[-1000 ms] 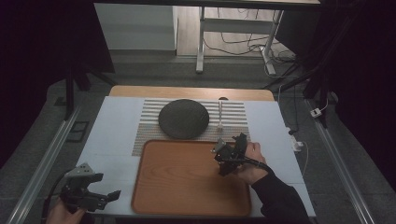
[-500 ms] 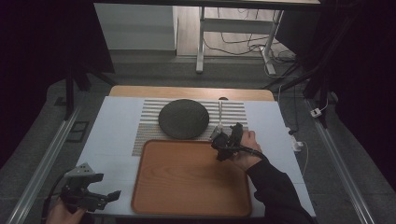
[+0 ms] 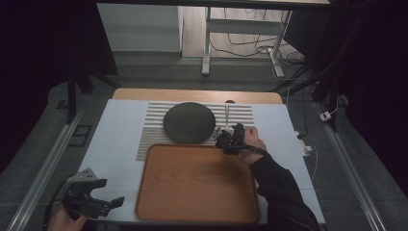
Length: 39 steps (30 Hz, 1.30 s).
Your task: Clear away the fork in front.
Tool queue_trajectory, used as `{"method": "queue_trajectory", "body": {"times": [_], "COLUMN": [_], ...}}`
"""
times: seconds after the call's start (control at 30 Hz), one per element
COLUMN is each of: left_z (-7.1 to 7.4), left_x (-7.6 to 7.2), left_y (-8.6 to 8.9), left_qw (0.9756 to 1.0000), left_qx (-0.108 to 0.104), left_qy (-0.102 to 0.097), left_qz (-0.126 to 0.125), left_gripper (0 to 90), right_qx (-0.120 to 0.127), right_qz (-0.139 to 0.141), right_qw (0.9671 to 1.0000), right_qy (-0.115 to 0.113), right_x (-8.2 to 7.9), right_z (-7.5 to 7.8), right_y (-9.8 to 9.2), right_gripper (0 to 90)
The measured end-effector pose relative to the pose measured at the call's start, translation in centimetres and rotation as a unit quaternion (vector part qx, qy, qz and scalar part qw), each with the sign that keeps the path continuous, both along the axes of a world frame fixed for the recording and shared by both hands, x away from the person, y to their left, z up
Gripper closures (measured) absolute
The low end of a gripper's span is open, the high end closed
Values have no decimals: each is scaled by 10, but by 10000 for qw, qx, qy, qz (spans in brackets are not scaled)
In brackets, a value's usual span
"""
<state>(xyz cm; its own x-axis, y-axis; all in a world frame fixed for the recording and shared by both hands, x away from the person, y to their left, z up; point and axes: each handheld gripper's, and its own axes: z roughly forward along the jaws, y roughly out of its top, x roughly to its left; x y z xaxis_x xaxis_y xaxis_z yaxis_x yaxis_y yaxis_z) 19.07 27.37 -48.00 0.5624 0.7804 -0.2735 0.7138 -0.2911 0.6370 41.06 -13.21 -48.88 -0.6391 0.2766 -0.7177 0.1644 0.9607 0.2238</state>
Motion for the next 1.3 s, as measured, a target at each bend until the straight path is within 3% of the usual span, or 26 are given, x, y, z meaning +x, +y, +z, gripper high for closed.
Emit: {"method": "queue_trajectory", "body": {"times": [0.1,0.17,0.2,0.27,0.3,0.47,0.5,0.63,0.7,0.73,0.8,0.83,0.9,0.93,0.97,1.13,1.3], "left_z": [0,0,0,0,0,0,0,0,0,0,0,0,0,0,0,0,0], "left_x": [0,0,0,0,0,0,0,0,0,0,0,0,0,0,0,0,0], "left_y": [0,0,0,0,0,0,0,0,0,0,0,0,-1,-1,-1,-1,-1], "left_qw": [10000,10000,10000,10000,10000,10000,10000,10000,10000,10000,10000,10000,10000,10000,10000,10000,10000], "left_qx": [8,6,6,2,6,11,14,9,17,17,22,23,28,30,32,36,28], "left_qy": [3,6,6,8,8,13,11,12,11,12,10,9,10,11,12,6,0], "left_qz": [2,0,-1,-4,-3,-14,-14,-22,-23,-26,-27,-25,-31,-34,-36,-46,-48], "left_gripper": [12,12,12,12,13,13,13,13,13,13,13,13,14,14,14,14,13], "right_qx": [-189,-226,-347,-332,-450,-636,-823,-933,-989,-1067,-1238,-1226,-1233,-1233,-1254,-1316,-1332], "right_qz": [98,174,184,206,138,228,235,425,460,512,469,508,522,522,487,573,562], "right_qw": [9996,9995,9991,9991,9986,9974,9958,9936,9934,9917,9898,9906,9879,9879,9892,9880,9887], "right_qy": [-160,-95,-129,-136,-242,-230,-315,-464,-354,-510,-527,-345,-777,-777,-574,-569,-403], "right_x": [4,8,11,12,12,17,18,21,22,24,24,26,25,25,26,22,17], "right_z": [-6,-10,-14,-17,-19,-32,-36,-46,-47,-51,-53,-54,-56,-56,-53,-55,-45], "right_y": [2,3,5,5,7,9,11,14,15,16,17,17,17,17,17,15,12], "right_gripper": [415,445,472,489,497,574,606,680,702,754,816,849,874,874,888,893,894]}}
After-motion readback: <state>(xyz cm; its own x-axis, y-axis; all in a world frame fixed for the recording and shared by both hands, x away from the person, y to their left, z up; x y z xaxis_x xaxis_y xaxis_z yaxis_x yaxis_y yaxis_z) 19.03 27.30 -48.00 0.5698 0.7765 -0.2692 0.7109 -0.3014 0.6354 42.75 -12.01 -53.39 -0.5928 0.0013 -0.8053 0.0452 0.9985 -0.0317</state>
